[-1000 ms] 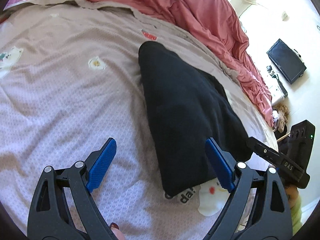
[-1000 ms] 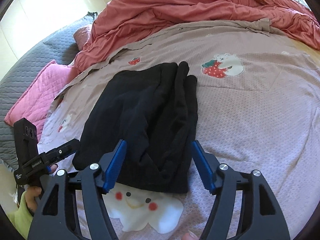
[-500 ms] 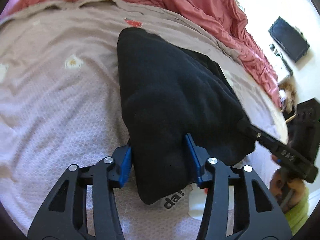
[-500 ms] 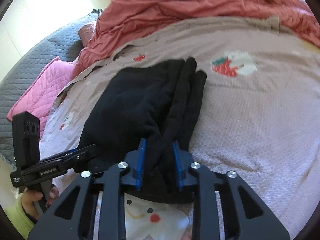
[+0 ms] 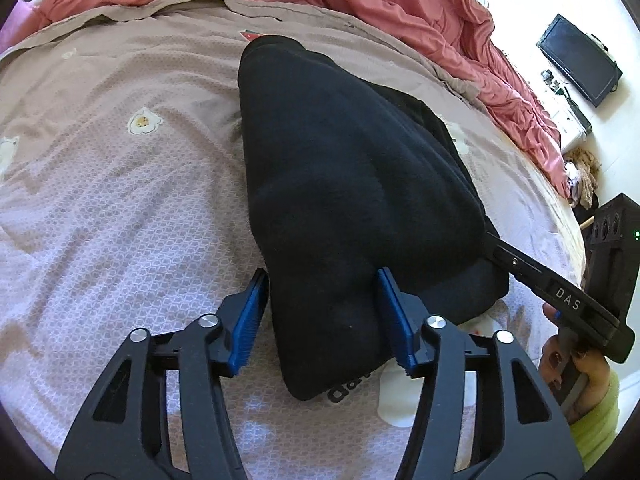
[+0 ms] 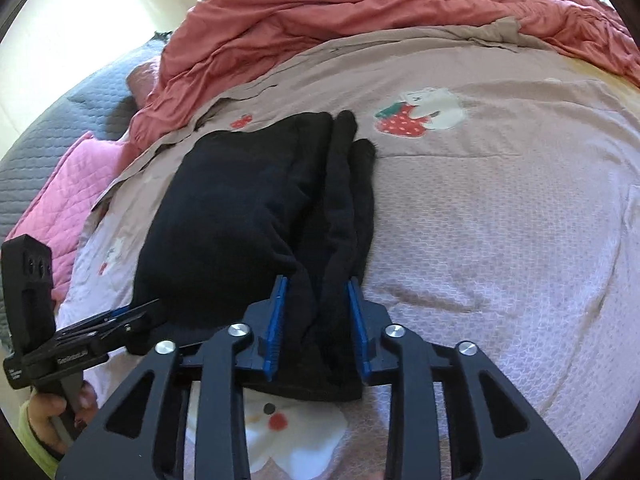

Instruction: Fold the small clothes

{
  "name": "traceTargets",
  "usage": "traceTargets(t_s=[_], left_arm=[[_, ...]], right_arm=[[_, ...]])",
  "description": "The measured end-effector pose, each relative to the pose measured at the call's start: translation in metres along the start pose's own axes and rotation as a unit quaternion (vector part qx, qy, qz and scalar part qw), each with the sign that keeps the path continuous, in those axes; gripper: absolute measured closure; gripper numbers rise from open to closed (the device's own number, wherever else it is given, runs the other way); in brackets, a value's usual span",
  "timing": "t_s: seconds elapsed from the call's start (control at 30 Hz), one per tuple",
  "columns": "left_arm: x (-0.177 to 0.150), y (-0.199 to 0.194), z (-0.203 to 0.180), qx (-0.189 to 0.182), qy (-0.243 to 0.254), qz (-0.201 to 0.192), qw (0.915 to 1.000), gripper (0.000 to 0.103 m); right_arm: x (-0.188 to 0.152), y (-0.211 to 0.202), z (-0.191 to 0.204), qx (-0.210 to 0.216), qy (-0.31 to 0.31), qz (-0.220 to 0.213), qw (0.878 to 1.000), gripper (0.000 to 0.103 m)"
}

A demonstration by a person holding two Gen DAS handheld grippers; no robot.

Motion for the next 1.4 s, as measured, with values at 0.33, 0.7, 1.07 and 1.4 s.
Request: traceTargets(t_s=[0.33, 0.7, 1.07, 1.4], left_arm=[[0.001, 0.002, 0.002, 0.004, 0.000, 0.002, 1.0000, 0.050], [0.000, 0.000, 0.005, 0.008, 0.003, -0.005, 0.9999, 0.049], [-0.002, -0.007, 0.007, 0.012, 0.001, -0.006, 0.9999, 0.047], [0.003, -0.037, 0.006, 0.025, 0.001, -0.040, 0.9989, 0.040]], right_arm=[[-0.002, 0.000, -0.001, -0.031, 0.003, 0.011, 0.999, 0.048], [0.029, -0.024, 0.037, -0.023, -0.075, -0.037, 0.996, 0.048], [0.019, 0.016, 0.035, -0.031, -0.062, 0.030, 0.997, 0.056], [0.040, -0.062, 0.049, -0.044, -0.082, -0.084, 0.992, 0.008]])
Point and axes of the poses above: each gripper's, at about its wrist camera, not at the fingertips, and y roughly the way its jaws point, z to its left, x to its top, the point moved 6 cm from there along y, roughly the way its jaws point, and after that the axes turned 10 degrees about -y, right-handed, at the moved point
